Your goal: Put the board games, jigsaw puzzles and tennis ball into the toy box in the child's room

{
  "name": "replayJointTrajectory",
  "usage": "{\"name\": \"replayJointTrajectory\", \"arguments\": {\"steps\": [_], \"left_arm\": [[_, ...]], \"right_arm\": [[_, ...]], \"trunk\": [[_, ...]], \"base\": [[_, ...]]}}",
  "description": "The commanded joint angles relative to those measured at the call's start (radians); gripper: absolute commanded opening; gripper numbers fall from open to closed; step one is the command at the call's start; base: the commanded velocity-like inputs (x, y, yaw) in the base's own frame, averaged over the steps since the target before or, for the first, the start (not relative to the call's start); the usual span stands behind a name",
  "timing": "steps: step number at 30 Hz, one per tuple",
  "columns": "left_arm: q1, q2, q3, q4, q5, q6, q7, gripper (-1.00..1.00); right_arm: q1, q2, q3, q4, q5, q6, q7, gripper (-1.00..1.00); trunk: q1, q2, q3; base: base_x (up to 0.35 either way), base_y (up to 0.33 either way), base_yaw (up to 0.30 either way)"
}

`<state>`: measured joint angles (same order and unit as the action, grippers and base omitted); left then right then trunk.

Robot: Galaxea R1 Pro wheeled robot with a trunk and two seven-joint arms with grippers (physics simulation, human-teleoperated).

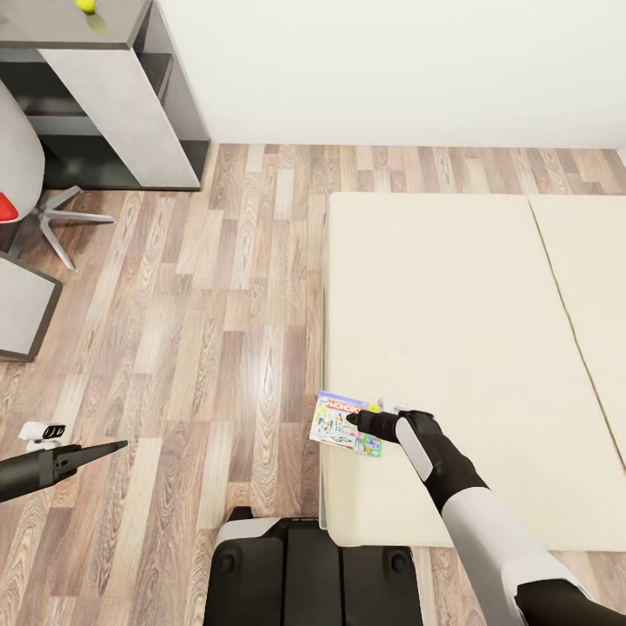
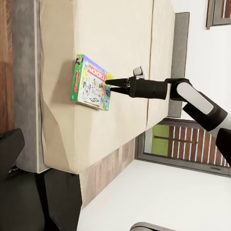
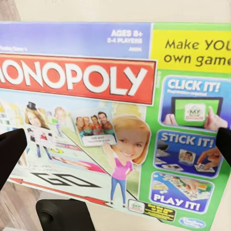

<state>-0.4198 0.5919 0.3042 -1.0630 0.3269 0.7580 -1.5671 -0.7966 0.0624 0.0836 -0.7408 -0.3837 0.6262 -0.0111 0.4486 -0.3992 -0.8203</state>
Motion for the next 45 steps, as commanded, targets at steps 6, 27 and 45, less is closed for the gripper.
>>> {"name": "replayJointTrajectory", "arguments": {"steps": [6, 27, 45], "left_arm": [[-0.001, 0.000, -0.001, 0.000, 0.000, 0.011, -0.004, 1.00], [-0.001, 0.000, -0.001, 0.000, 0.000, 0.011, -0.004, 1.00], [-0.001, 0.000, -0.001, 0.000, 0.000, 0.011, -0.004, 1.00]], "right_arm": [[0.000, -0.001, 0.001, -0.003, 0.019, 0.004, -0.007, 1.00], [0.000, -0.002, 0.001, -0.007, 0.019, 0.003, -0.009, 1.00], [0.001, -0.001, 0.005, -0.036, 0.019, 0.009, -0.012, 1.00]], "trunk": [[0.001, -0.001, -0.001], [0.001, -0.001, 0.007], [0.001, -0.001, 0.015]], "base": [[0.000, 0.000, 0.000], [0.000, 0.000, 0.000], [0.000, 0.000, 0.000]]}}
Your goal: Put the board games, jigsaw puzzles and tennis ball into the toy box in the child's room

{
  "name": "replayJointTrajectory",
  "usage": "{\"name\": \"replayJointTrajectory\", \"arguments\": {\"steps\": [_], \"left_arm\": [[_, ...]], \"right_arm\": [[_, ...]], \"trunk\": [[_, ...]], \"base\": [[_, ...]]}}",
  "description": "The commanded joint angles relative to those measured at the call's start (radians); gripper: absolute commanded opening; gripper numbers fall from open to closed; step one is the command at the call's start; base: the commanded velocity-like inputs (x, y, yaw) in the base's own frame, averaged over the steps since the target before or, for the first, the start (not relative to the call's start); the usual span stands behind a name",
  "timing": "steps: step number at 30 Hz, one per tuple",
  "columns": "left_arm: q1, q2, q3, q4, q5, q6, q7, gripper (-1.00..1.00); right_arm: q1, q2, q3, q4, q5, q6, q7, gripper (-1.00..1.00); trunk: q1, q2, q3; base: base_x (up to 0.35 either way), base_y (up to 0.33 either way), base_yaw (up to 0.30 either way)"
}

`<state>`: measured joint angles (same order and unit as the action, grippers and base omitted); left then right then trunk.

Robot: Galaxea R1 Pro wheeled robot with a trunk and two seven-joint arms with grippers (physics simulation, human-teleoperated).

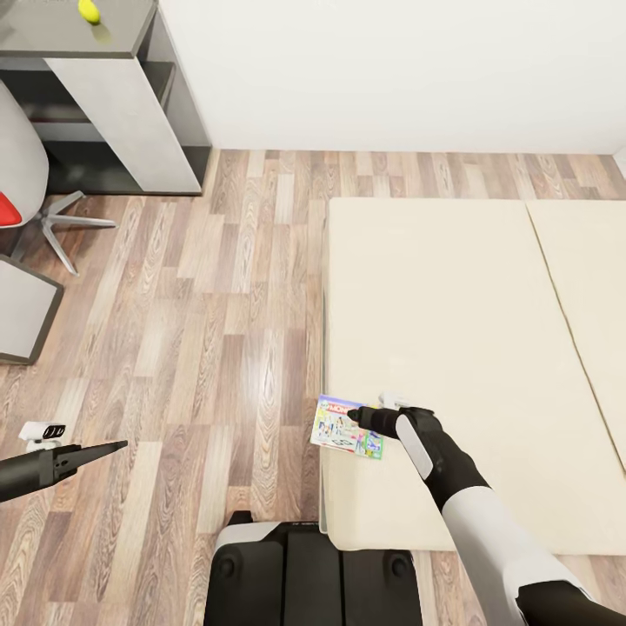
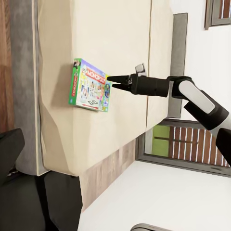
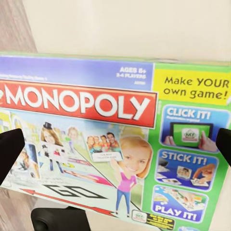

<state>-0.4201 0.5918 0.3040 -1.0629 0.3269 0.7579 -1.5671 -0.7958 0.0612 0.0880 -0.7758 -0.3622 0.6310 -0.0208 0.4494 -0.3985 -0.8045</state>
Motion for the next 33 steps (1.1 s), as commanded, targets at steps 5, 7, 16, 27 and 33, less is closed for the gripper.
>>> {"name": "replayJointTrajectory", "arguments": {"steps": [5, 7, 16, 27, 33], "left_arm": [[0.000, 0.000, 0.000, 0.000, 0.000, 0.011, -0.004, 1.00], [0.000, 0.000, 0.000, 0.000, 0.000, 0.011, -0.004, 1.00], [0.000, 0.000, 0.000, 0.000, 0.000, 0.011, -0.004, 1.00], [0.000, 0.000, 0.000, 0.000, 0.000, 0.011, -0.004, 1.00], [0.000, 0.000, 0.000, 0.000, 0.000, 0.011, -0.004, 1.00]], "right_arm": [[0.000, -0.001, 0.001, -0.002, -0.003, 0.006, -0.002, 1.00], [0.000, -0.001, 0.001, -0.001, -0.003, 0.006, -0.002, 1.00], [0.000, -0.002, 0.000, 0.001, -0.004, 0.005, -0.003, 1.00], [-0.002, -0.007, -0.003, 0.008, -0.004, 0.000, -0.004, 1.00], [-0.002, -0.015, -0.005, 0.010, -0.005, 0.000, -0.004, 1.00]], "trunk": [[0.001, -0.002, 0.000], [0.001, -0.002, 0.000], [0.001, -0.002, 0.000], [0.001, -0.002, 0.000], [0.001, -0.002, 0.000]], "base": [[0.000, 0.000, 0.000], [0.000, 0.000, 0.000], [0.000, 0.000, 0.000], [0.000, 0.000, 0.000], [0.000, 0.000, 0.000]]}}
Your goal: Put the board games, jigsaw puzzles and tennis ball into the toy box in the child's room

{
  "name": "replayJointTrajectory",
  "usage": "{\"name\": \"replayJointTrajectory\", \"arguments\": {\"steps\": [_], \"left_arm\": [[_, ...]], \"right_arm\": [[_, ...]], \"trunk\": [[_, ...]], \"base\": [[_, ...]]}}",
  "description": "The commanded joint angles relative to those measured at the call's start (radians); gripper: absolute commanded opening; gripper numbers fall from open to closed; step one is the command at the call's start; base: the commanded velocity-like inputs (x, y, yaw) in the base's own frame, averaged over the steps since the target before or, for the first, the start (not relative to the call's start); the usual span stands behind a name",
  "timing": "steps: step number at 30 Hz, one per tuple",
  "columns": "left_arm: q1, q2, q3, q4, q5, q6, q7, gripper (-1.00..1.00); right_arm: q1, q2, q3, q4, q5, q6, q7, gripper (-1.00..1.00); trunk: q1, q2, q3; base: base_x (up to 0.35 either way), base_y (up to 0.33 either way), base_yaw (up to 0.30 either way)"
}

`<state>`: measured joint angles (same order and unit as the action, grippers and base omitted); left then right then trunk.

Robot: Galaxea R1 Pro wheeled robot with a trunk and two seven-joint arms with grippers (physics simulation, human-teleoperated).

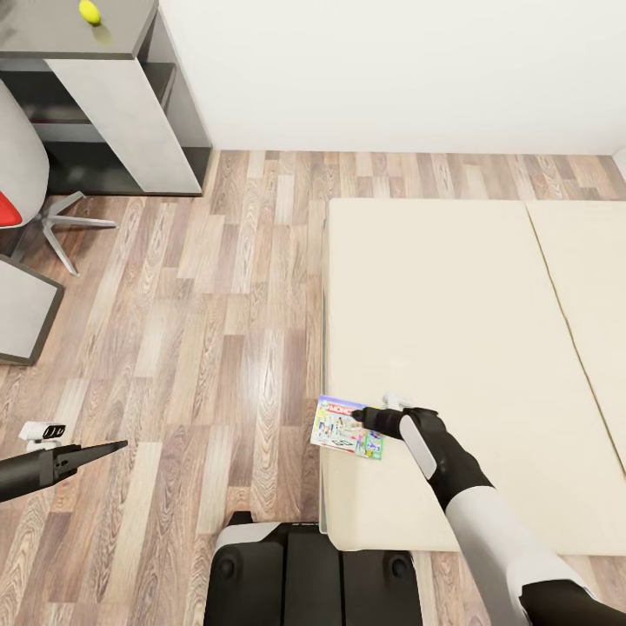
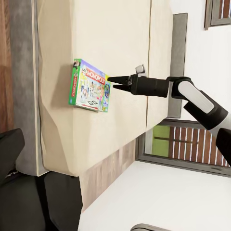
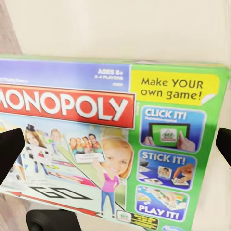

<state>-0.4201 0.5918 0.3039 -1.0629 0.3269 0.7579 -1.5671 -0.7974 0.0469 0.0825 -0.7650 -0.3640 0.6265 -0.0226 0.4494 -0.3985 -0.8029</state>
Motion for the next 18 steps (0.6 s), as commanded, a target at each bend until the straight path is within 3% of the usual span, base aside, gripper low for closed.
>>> {"name": "replayJointTrajectory", "arguments": {"steps": [1, 18], "left_arm": [[0.000, 0.000, 0.000, 0.000, 0.000, 0.011, -0.004, 1.00], [0.000, 0.000, 0.000, 0.000, 0.000, 0.011, -0.004, 1.00]], "right_arm": [[0.000, -0.002, 0.001, -0.001, -0.003, 0.004, -0.003, 1.00], [-0.003, -0.010, -0.001, 0.012, -0.006, 0.003, -0.003, 1.00]], "trunk": [[0.001, -0.002, -0.001], [0.001, -0.002, -0.001]], "base": [[0.000, 0.000, 0.000], [0.000, 0.000, 0.000]]}}
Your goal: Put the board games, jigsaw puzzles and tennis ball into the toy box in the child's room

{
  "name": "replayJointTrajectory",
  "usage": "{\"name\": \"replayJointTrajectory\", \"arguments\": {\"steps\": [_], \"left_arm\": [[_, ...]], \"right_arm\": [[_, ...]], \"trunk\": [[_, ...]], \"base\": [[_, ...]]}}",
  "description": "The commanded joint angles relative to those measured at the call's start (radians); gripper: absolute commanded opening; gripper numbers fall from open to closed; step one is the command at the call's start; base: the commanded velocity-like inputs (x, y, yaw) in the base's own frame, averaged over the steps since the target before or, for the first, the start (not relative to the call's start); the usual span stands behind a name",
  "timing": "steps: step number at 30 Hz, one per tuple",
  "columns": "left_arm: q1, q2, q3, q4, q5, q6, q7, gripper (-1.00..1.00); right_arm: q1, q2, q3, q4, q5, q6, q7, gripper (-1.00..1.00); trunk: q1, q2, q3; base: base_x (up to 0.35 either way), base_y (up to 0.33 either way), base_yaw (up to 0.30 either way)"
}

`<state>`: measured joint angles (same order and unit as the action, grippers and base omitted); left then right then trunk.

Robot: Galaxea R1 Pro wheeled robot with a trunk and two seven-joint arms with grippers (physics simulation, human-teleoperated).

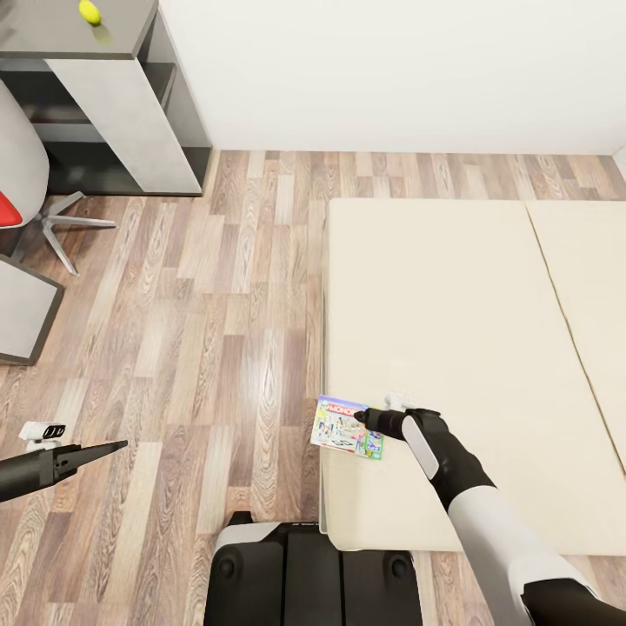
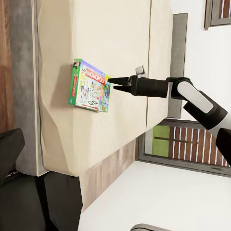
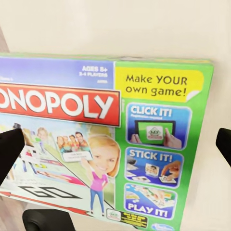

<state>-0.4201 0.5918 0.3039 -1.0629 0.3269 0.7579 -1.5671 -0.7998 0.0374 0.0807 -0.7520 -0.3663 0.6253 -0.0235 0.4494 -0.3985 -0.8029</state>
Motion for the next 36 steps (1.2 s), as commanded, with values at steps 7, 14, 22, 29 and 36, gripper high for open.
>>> {"name": "replayJointTrajectory", "arguments": {"steps": [7, 14, 22, 29, 36], "left_arm": [[0.000, 0.000, 0.000, 0.000, 0.000, 0.011, -0.004, 1.00], [0.000, 0.000, 0.000, 0.000, 0.000, 0.011, -0.004, 1.00], [0.000, 0.000, 0.000, 0.000, 0.000, 0.011, -0.004, 1.00], [0.000, 0.000, 0.000, 0.000, 0.000, 0.011, -0.004, 1.00], [0.000, 0.000, 0.000, 0.000, 0.000, 0.011, -0.004, 1.00]], "right_arm": [[-0.002, 0.000, 0.001, 0.005, -0.003, 0.004, -0.003, 1.00], [-0.003, 0.000, 0.001, 0.006, -0.003, 0.004, -0.005, 1.00], [-0.003, 0.001, 0.001, 0.006, -0.003, 0.004, -0.008, 1.00], [-0.003, 0.001, 0.001, 0.006, -0.003, 0.004, -0.009, 1.00], [-0.003, 0.001, 0.001, 0.006, -0.003, 0.003, -0.009, 1.00]], "trunk": [[0.001, -0.002, -0.001], [0.001, -0.002, -0.001], [0.001, -0.002, -0.002], [0.001, -0.002, -0.009], [0.001, -0.002, -0.017]], "base": [[0.000, 0.000, 0.000], [0.000, 0.000, 0.000], [0.000, 0.000, 0.000], [0.000, 0.000, 0.000], [0.000, 0.000, 0.000]]}}
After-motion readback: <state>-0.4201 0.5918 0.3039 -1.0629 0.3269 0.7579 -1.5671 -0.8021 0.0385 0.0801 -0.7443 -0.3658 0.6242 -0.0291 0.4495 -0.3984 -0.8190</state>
